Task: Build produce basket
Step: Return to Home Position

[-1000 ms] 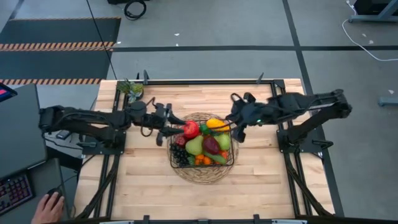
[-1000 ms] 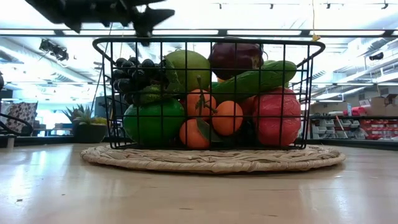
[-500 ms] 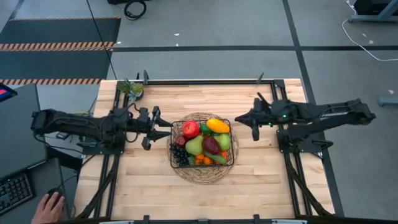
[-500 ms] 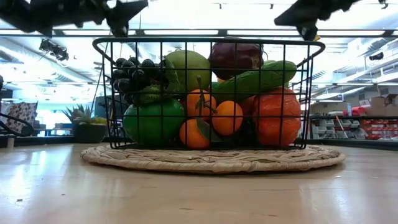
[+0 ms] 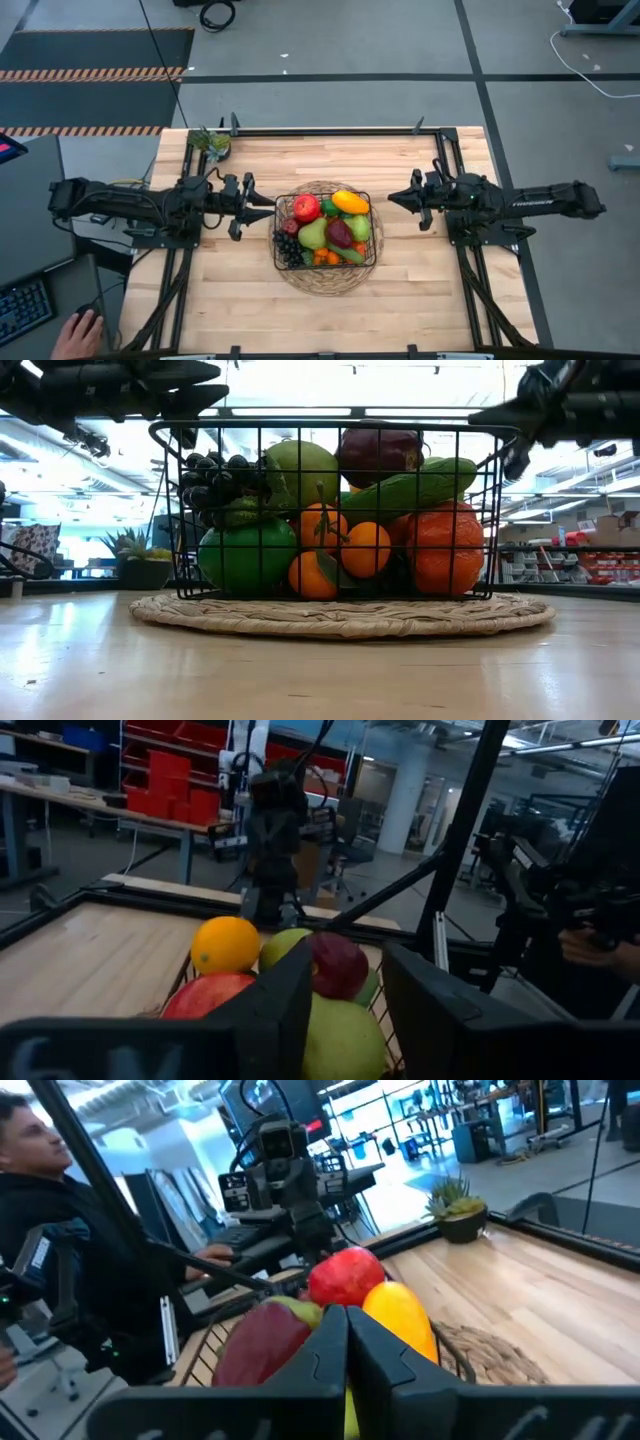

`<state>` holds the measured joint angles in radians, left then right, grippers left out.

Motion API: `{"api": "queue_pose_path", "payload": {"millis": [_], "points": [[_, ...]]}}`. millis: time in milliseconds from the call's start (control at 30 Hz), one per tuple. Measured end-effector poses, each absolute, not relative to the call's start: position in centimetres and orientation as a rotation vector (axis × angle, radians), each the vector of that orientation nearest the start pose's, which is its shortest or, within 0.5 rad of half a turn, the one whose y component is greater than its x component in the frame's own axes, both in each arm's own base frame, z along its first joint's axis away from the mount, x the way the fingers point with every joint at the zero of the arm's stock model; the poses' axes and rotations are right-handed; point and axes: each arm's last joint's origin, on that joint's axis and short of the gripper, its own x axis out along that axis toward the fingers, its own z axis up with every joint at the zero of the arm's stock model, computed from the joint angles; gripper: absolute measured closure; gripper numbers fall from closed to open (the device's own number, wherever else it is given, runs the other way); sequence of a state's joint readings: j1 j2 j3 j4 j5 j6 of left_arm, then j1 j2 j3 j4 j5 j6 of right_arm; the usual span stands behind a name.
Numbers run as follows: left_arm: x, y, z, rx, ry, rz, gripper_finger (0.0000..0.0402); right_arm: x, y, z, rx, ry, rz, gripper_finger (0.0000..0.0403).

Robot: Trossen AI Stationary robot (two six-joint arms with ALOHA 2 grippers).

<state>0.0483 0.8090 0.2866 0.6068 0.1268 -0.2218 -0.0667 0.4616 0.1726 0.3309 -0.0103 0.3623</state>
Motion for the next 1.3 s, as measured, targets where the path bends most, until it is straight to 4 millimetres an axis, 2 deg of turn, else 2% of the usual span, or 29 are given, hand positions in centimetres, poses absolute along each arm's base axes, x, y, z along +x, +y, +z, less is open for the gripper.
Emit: {"api": "queue_pose_path", "payload": {"millis": [300,567,833,1133,1300], "points": [[17.6,0.5,23.2,-0.217,-0.075,-0.088,0.0317,12.5,-1.3,18.6,0.361,-0.082,-0.052,0.0393],[17.6,0.5,23.1,-0.246,-0.058,-0.087,0.0338,12.4,-1.5,18.6,0.359,-0.081,-0.045,0.0392],[17.7,0.5,22.8,-0.239,-0.03,-0.083,0.0343,12.4,-1.6,18.6,0.352,-0.081,-0.052,0.0392],[17.6,0.5,22.9,-0.186,-0.038,-0.084,0.0365,12.4,-1.5,18.6,0.268,-0.075,-0.034,0.0392],[17.3,0.4,22.5,-0.188,0.023,-0.097,0.0387,12.4,-1.5,18.6,0.232,-0.071,-0.029,0.0392]]}}
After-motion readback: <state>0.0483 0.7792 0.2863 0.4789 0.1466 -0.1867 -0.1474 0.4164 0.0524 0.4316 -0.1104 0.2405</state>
